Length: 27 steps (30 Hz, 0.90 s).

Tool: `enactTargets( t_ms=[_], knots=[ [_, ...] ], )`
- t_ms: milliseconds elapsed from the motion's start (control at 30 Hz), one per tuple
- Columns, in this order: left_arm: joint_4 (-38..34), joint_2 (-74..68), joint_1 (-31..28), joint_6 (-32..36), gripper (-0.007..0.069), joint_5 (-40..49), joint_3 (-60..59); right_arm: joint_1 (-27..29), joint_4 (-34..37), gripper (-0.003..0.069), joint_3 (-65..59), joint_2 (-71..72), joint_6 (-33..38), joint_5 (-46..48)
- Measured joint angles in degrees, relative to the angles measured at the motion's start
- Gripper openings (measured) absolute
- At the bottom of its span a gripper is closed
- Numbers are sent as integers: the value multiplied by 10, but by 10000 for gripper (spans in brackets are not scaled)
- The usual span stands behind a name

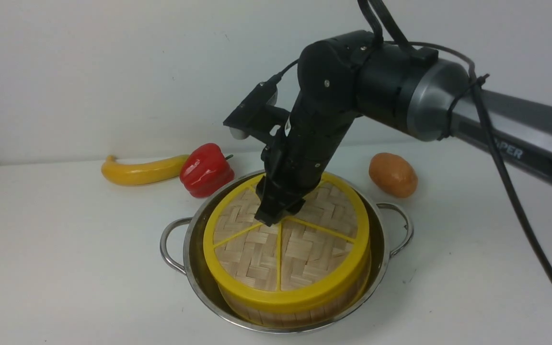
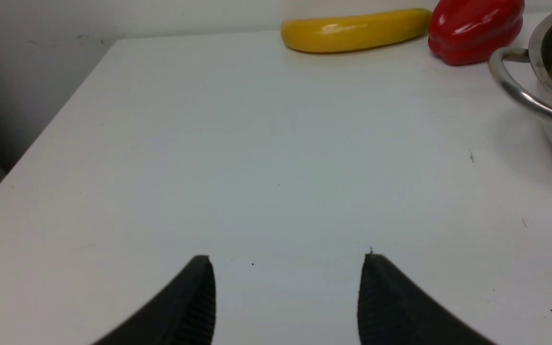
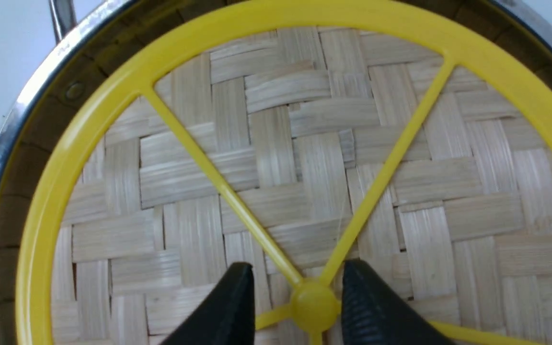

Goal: Place the steamer in the pot on the white table, and put the lid on the steamer.
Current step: 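Place the bamboo steamer lid onto the steamer basket in the pot with the right gripper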

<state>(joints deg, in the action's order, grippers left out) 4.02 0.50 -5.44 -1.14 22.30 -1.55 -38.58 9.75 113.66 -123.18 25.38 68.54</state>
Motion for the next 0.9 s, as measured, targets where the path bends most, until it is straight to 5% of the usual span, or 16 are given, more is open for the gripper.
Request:
enactTargets(
  t_ms=[267, 567, 900],
  knots=[
    [0, 0, 0, -5, 379, 0, 0, 0, -53, 244, 0, 23, -19, 12],
    [0, 0, 0, -8, 379, 0, 0, 0, -26, 244, 1, 24, -17, 25],
    [0, 0, 0, -8, 379, 0, 0, 0, -121, 244, 1, 12, -47, 28]
  ],
)
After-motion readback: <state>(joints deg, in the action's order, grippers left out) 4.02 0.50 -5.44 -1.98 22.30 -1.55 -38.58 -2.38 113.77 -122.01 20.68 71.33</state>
